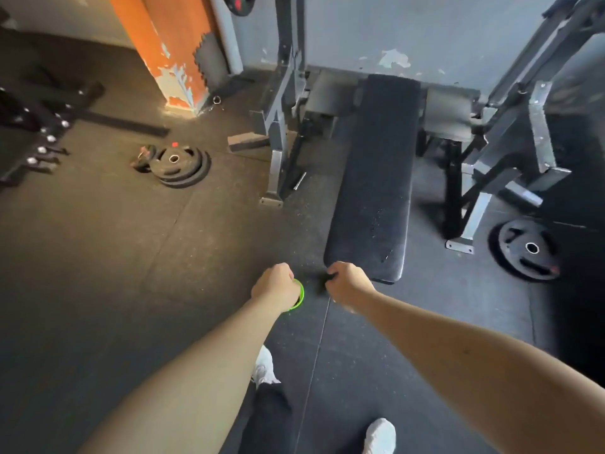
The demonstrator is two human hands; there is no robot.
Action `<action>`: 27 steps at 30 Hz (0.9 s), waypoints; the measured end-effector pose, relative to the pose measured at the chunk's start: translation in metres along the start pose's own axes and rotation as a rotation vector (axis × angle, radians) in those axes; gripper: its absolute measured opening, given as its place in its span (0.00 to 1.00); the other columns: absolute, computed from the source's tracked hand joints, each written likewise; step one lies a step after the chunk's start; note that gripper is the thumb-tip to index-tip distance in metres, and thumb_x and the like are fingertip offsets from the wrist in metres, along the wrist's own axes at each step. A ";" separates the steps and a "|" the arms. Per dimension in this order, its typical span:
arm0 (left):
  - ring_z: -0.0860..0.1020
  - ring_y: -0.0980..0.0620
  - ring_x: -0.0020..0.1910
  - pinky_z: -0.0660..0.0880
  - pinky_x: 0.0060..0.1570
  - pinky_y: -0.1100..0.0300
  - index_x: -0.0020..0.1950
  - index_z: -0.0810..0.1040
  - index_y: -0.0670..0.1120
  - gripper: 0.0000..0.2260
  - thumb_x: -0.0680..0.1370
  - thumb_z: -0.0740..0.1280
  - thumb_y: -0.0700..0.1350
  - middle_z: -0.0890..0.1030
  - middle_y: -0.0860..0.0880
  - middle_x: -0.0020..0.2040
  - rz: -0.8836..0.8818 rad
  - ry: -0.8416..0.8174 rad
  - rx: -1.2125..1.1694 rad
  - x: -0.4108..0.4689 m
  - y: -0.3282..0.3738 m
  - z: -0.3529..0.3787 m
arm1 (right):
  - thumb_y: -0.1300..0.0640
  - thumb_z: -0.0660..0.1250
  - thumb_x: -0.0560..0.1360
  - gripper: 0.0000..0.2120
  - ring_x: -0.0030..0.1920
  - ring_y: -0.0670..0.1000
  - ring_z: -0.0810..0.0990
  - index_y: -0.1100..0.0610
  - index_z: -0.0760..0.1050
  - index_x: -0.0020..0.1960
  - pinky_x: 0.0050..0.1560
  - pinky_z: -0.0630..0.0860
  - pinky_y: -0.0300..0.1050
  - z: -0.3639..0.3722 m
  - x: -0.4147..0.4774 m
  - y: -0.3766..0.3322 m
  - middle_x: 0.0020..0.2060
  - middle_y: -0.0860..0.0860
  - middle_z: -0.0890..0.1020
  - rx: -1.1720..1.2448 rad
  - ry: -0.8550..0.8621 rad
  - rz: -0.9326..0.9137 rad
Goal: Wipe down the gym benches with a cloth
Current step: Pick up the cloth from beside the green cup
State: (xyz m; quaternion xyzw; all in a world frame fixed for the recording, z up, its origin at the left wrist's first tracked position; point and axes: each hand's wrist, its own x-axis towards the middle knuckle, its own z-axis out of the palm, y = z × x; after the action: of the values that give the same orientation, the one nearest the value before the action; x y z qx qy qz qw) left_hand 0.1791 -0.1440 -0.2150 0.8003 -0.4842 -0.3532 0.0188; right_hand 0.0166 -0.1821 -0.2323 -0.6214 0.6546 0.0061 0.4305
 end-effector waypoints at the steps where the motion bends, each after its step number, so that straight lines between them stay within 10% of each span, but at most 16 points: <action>1: 0.80 0.41 0.56 0.76 0.50 0.55 0.55 0.80 0.50 0.09 0.77 0.64 0.44 0.83 0.46 0.56 -0.020 -0.017 0.006 0.018 -0.016 0.002 | 0.60 0.62 0.73 0.17 0.45 0.60 0.84 0.53 0.80 0.59 0.45 0.84 0.53 0.018 0.015 -0.006 0.48 0.56 0.84 -0.007 -0.025 0.017; 8: 0.79 0.42 0.55 0.75 0.48 0.54 0.59 0.77 0.48 0.09 0.81 0.62 0.46 0.82 0.46 0.57 -0.057 -0.150 0.030 0.159 -0.110 0.055 | 0.60 0.57 0.77 0.22 0.45 0.56 0.83 0.50 0.75 0.69 0.37 0.76 0.44 0.155 0.134 -0.004 0.54 0.55 0.82 0.030 -0.137 0.169; 17: 0.78 0.42 0.64 0.75 0.57 0.51 0.70 0.74 0.49 0.18 0.81 0.62 0.39 0.78 0.46 0.67 -0.101 -0.300 0.004 0.318 -0.198 0.214 | 0.59 0.59 0.81 0.25 0.69 0.58 0.68 0.47 0.66 0.77 0.68 0.71 0.53 0.324 0.310 0.094 0.71 0.55 0.69 -0.269 -0.351 0.124; 27: 0.77 0.44 0.63 0.74 0.58 0.51 0.69 0.75 0.49 0.16 0.82 0.61 0.41 0.77 0.47 0.66 -0.139 -0.237 -0.032 0.445 -0.292 0.350 | 0.60 0.66 0.77 0.30 0.73 0.62 0.61 0.42 0.67 0.76 0.71 0.64 0.56 0.479 0.473 0.167 0.76 0.55 0.59 -0.631 -0.488 0.000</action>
State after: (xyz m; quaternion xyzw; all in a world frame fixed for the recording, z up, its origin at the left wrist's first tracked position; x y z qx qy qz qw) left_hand 0.3227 -0.2306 -0.8300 0.7842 -0.4208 -0.4533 -0.0500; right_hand 0.2138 -0.2660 -0.8923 -0.7035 0.4990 0.3543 0.3614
